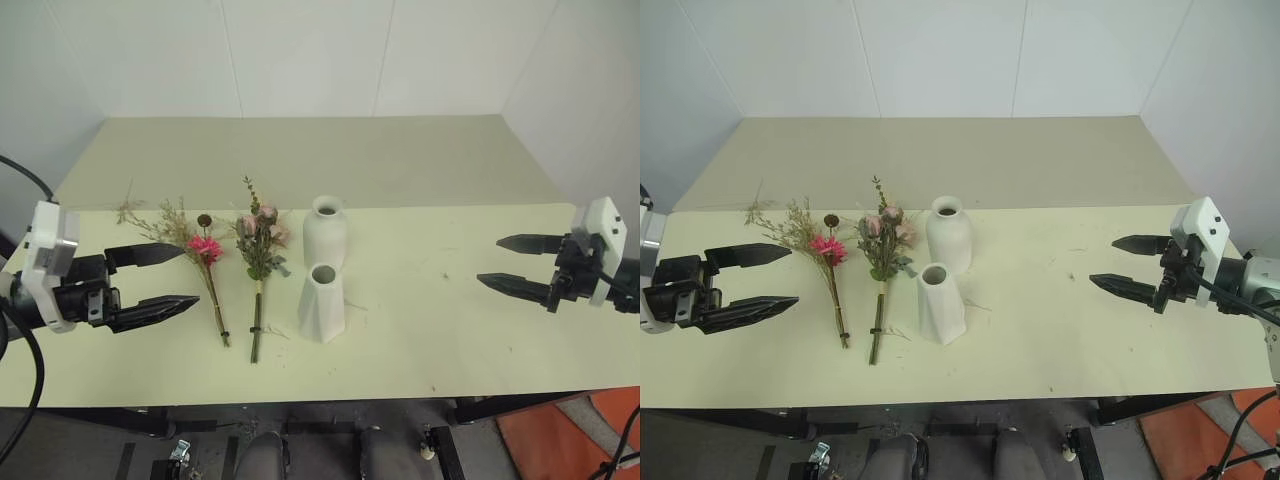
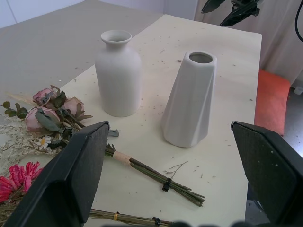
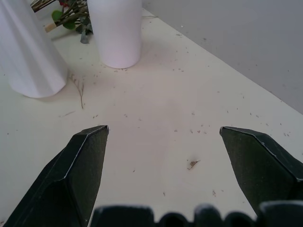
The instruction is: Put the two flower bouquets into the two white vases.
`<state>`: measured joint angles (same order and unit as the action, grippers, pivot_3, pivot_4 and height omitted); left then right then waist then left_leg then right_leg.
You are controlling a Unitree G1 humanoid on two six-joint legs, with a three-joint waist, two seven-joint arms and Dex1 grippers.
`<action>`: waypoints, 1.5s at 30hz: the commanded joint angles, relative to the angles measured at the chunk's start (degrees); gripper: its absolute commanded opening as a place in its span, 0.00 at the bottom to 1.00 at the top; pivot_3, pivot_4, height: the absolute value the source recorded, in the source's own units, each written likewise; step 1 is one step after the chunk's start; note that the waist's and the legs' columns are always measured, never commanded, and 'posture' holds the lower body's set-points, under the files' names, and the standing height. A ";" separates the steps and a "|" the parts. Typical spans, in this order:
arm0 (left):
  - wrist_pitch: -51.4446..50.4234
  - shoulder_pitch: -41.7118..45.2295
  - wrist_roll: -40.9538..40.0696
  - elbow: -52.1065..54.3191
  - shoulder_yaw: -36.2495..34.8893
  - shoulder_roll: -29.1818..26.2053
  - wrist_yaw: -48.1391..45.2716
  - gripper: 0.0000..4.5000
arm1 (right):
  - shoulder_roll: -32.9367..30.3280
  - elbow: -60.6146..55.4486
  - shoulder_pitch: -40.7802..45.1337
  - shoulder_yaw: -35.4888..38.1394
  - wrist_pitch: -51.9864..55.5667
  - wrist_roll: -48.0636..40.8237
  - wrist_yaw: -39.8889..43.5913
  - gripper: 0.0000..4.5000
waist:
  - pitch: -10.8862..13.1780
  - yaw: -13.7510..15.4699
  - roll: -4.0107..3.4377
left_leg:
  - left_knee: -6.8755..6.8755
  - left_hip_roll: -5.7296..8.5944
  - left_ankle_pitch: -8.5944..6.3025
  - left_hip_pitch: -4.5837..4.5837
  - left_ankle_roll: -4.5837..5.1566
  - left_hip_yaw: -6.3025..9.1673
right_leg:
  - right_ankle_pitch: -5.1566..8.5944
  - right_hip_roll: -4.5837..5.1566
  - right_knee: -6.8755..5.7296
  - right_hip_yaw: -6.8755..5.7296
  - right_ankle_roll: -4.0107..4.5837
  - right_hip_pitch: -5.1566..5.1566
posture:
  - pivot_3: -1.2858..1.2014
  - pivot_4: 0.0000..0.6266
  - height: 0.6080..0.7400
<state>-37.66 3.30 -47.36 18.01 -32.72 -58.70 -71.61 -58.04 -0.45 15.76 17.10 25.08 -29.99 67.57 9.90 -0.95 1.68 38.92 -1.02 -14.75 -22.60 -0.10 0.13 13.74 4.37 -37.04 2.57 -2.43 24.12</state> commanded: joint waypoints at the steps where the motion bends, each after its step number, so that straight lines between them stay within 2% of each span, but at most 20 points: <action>1: 0.76 0.27 -0.43 0.78 -0.99 -0.94 -0.34 1.00 | -0.75 -0.46 1.02 2.31 -1.42 -0.61 0.51 1.00 | 0.00 0.00 0.00 | 0.00 0.00 0.00 0.00 0.00 0.00 | 0.00 0.00 0.00 0.00 0.00 0.00 | 0.52 0.24 1.00; 13: -0.69 -0.92 0.09 1.42 -1.83 -1.32 1.33 1.00 | -0.75 -0.11 1.90 1.81 -1.44 -0.38 1.42 1.00 | 0.00 0.00 0.00 | 0.00 0.00 0.00 0.00 0.00 0.00 | 0.00 0.00 0.00 0.00 0.00 0.00 | 0.52 0.24 1.00; 17: -8.25 0.10 5.60 1.25 3.62 -6.02 11.18 1.00 | -0.52 -0.26 2.51 1.37 -1.34 -0.51 1.34 1.00 | 0.00 -0.02 0.00 | 0.00 0.00 0.00 0.02 0.00 0.01 | 0.00 -0.01 -0.02 0.00 0.00 -0.01 | 0.52 0.24 1.00; 24: -22.41 12.33 6.98 -1.53 14.41 -8.81 22.31 1.00 | 0.06 0.20 5.29 -0.17 -2.10 -0.31 1.66 1.00 | 0.00 0.07 -0.01 | -0.01 0.01 0.00 0.05 0.00 0.00 | 0.00 -0.01 -0.02 0.02 -0.01 -0.02 | 0.52 0.24 1.00; 31: -40.76 31.84 10.92 -8.67 31.95 -4.21 31.18 1.00 | 0.85 1.11 11.50 -2.68 -3.63 -0.93 4.33 1.00 | 0.00 0.06 0.00 | 0.02 0.07 0.00 0.03 0.00 0.02 | -0.01 -0.01 -0.06 0.03 -0.02 -0.03 | 0.52 0.24 1.00; 35: -45.31 37.02 13.68 -12.86 39.18 -1.62 32.64 1.00 | 1.66 2.47 14.68 -4.14 -5.01 -0.50 6.05 1.00 | 0.00 -0.22 0.00 | 0.01 0.08 0.00 -0.04 0.00 0.03 | -0.01 -0.02 -0.04 0.03 -0.02 0.04 | 0.52 0.24 1.00; 39: -46.72 40.29 17.10 -18.65 42.77 2.07 35.02 1.00 | 2.71 2.05 15.03 -4.69 -5.24 -0.88 6.64 1.00 | 0.00 -0.04 0.00 | 0.03 0.08 0.00 -0.14 0.00 0.05 | -0.01 -0.01 -0.05 0.02 -0.02 0.11 | 0.52 0.24 1.00; 45: -46.17 43.09 19.99 -25.15 43.90 7.26 36.16 1.00 | 3.52 1.32 14.35 -4.19 -5.14 -1.05 6.85 1.00 | 0.00 0.11 0.00 | 0.06 0.10 0.00 -0.18 0.00 0.07 | -0.01 0.01 -0.05 -0.02 -0.02 0.11 | 0.52 0.24 1.00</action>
<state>-84.08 44.99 -28.60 -6.38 11.13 -52.01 -35.76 -54.24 2.53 29.88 11.58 21.22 -30.15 73.97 9.90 -0.84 1.69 38.98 -0.92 -14.75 -22.78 -0.10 0.20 13.73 4.39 -37.09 2.56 -2.46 24.23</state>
